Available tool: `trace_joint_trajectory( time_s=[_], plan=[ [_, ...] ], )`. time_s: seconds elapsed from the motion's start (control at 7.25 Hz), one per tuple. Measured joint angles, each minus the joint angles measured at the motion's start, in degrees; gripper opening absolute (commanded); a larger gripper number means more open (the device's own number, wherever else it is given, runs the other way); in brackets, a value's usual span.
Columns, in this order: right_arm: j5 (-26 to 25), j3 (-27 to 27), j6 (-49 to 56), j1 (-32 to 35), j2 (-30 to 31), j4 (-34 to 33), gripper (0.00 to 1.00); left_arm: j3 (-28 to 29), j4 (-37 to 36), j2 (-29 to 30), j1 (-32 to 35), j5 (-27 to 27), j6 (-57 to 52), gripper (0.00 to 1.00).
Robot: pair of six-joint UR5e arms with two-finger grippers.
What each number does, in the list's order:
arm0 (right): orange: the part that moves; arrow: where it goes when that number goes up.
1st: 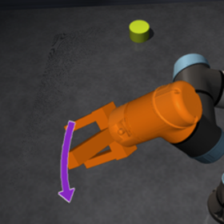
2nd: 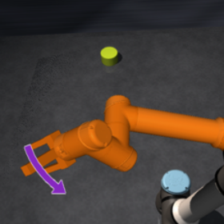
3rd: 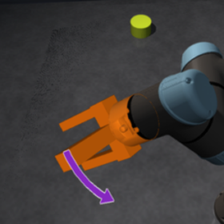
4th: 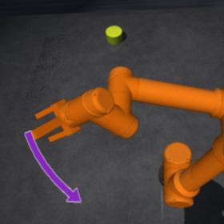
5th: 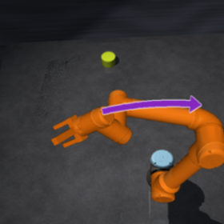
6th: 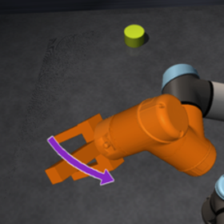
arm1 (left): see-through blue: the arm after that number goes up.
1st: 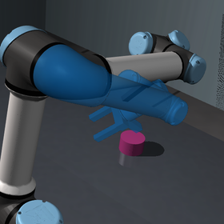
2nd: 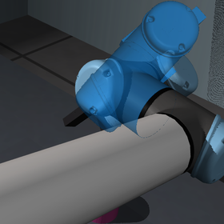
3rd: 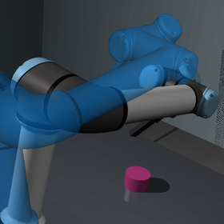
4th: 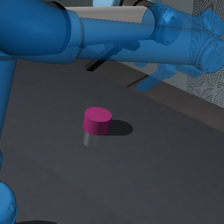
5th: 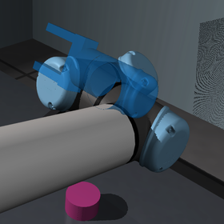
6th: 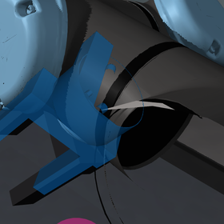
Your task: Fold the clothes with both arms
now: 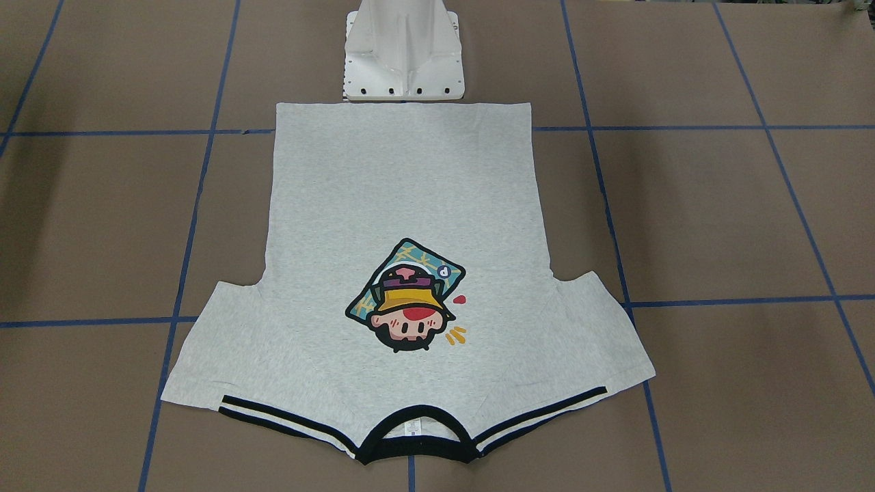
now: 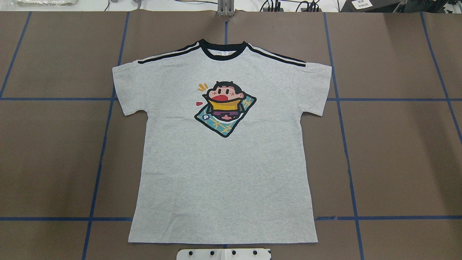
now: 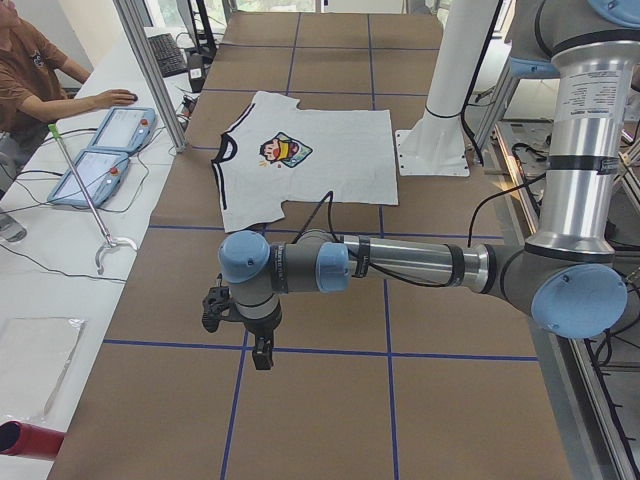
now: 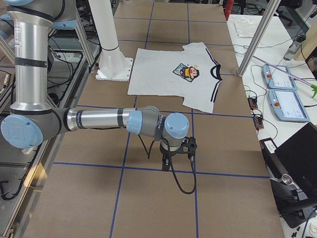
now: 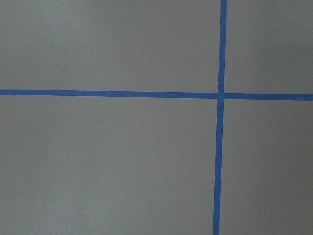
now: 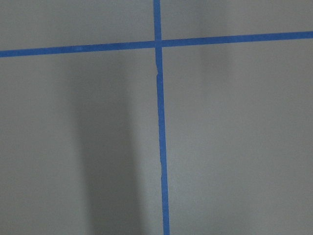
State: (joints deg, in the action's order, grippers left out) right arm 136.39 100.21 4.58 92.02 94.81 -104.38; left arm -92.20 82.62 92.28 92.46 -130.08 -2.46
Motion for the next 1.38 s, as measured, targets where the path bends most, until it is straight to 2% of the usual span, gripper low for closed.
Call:
trace_joint_trajectory(
  time_s=[0.41,0.83,1.1,1.38],
  plan=[
    [0.15,0.05,-0.06,-0.07,-0.54,0.06,1.00,0.03,0.60,0.06,0.06,-0.05,-0.09,1.00],
    [0.02,0.10,-0.53,-0.86,-1.84,0.88,1.00,0.28,6.89,1.24,0.01,-0.50,-0.07,1.00],
    [0.02,-0.06,-4.34,-3.66,-5.17,2.91,1.00,0.24,9.50,4.31,-0.10,-1.40,0.05,1.00],
    [-0.23,-1.08,-11.78,-9.64,-11.13,5.85,1.00,0.56,14.13,5.23,-0.64,-7.00,0.31,1.00]
  ],
)
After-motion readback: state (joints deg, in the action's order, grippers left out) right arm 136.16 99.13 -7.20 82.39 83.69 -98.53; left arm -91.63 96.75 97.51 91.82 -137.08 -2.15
